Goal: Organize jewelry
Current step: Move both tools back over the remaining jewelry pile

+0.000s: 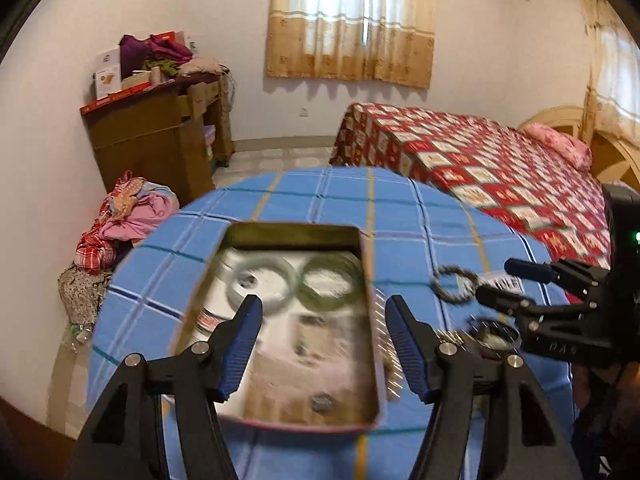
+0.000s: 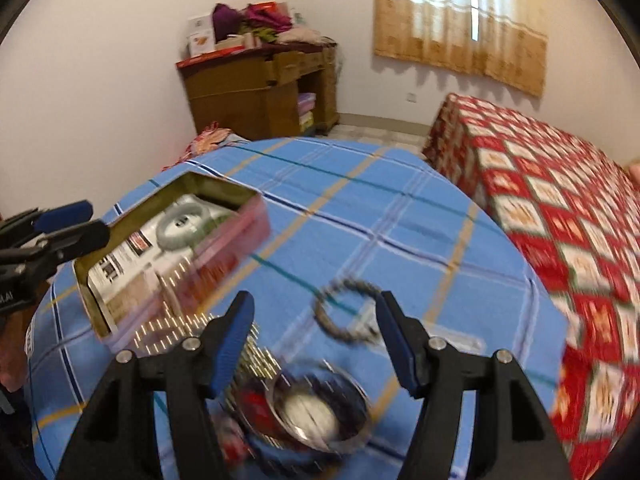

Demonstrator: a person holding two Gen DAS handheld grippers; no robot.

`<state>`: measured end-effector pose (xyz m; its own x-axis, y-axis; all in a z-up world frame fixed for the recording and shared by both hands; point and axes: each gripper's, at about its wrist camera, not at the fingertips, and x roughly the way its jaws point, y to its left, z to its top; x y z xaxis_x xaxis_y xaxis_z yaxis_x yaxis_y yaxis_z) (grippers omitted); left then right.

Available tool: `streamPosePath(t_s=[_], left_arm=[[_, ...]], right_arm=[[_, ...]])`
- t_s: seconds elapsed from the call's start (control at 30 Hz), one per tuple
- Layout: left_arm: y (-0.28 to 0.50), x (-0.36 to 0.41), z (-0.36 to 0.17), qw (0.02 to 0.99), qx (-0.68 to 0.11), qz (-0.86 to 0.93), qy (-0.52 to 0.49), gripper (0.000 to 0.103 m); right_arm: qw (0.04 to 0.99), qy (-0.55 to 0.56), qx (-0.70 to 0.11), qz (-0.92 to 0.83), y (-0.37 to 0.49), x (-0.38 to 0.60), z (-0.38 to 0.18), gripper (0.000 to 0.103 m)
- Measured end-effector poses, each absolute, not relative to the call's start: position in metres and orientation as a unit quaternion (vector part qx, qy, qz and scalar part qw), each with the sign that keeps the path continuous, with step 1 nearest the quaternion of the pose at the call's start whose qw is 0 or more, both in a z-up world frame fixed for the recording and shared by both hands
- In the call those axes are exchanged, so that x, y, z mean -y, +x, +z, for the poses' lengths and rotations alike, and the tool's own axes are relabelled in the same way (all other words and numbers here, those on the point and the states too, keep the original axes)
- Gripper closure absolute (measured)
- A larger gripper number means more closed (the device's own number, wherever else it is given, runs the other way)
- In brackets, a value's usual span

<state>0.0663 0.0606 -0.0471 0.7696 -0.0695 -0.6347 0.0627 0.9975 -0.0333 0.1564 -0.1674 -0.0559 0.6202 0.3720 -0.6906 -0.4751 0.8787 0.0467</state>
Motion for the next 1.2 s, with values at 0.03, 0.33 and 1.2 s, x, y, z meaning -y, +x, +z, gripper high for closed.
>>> streamPosePath(t_s=[0.03, 0.33, 1.2], left_arm=[[0.064, -0.054, -0.05, 0.939, -0.341, -0.036, -0.001, 0.039], [0.053, -0.037, -0.069, 0.935, -0.353, -0.013, -0.004, 0.039], [0.05, -0.018, -0.089, 0.927, -0.373, -0.04, 0.012, 0.039]], right_arm=[[0.898, -0.066, -0.367, 0.234, 0.153, 0.174, -0.057, 0.038], [0.903, -0.074, -0.366, 0.211, 0.127, 0.207, -0.068, 0.038], [0.877, -0.182, -0.347, 0.278, 0.103, 0.156, -0.088, 0.088]])
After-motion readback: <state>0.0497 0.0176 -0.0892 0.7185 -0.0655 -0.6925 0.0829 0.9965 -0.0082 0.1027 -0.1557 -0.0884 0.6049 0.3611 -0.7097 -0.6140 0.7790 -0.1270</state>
